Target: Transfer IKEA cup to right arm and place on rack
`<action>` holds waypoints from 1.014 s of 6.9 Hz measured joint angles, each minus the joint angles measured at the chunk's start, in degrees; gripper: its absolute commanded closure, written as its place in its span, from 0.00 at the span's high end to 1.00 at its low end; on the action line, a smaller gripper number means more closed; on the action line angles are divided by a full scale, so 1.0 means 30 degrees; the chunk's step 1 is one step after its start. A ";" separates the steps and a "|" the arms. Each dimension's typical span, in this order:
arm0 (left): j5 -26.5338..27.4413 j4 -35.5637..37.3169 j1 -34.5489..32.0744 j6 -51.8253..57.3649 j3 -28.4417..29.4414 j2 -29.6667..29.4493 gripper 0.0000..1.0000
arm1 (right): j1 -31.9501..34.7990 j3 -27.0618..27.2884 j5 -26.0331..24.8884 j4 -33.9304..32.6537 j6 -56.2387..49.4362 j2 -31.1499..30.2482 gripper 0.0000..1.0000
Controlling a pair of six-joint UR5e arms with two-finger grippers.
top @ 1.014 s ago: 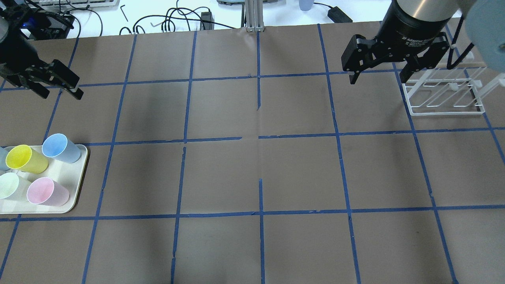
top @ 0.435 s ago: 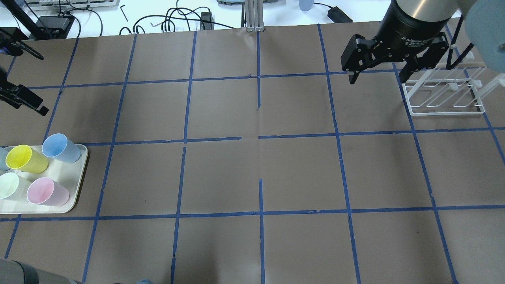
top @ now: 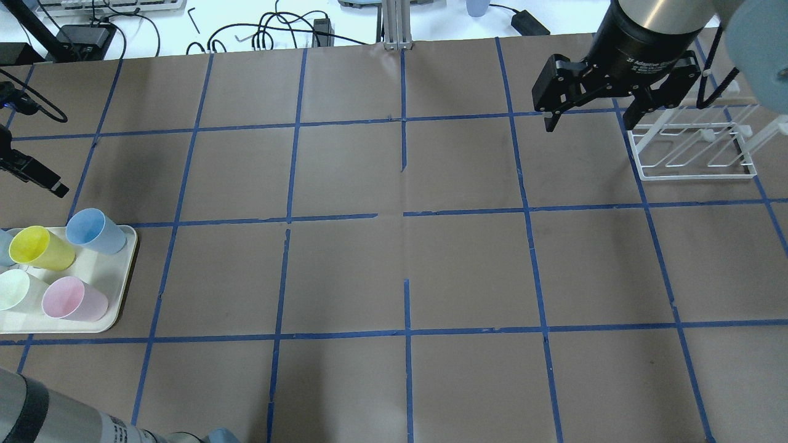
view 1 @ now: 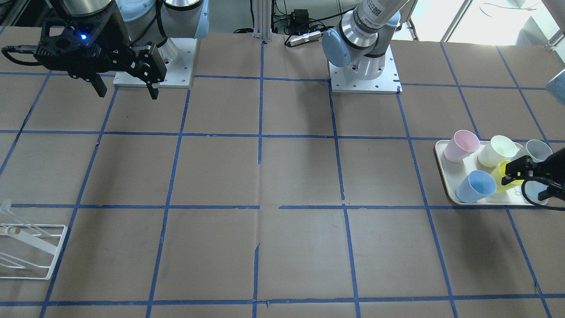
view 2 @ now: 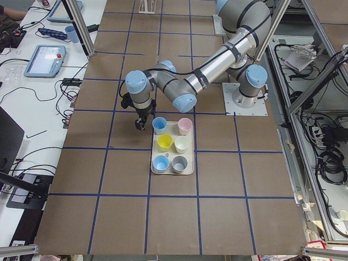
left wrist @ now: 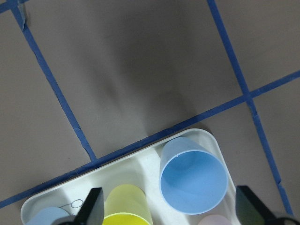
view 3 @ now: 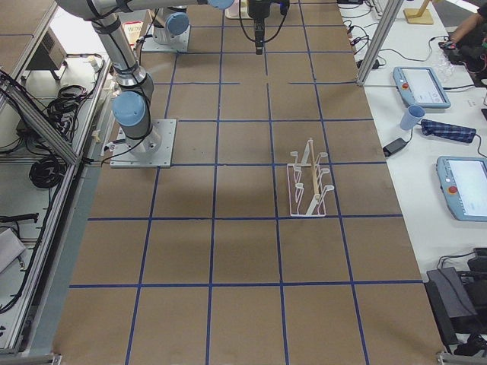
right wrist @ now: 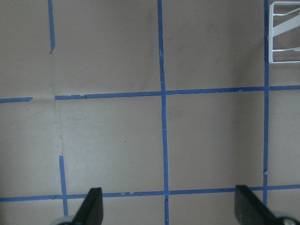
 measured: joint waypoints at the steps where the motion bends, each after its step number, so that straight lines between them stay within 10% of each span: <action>1: -0.0001 0.0643 0.0157 0.0694 -0.0137 -0.0455 1.00 | 0.0000 0.0000 -0.0001 -0.0005 0.0000 0.0000 1.00; 7: 0.0027 0.1974 0.0224 0.1579 -0.1903 -0.1107 0.98 | 0.0000 0.0030 -0.0030 -0.0004 0.0000 0.0000 1.00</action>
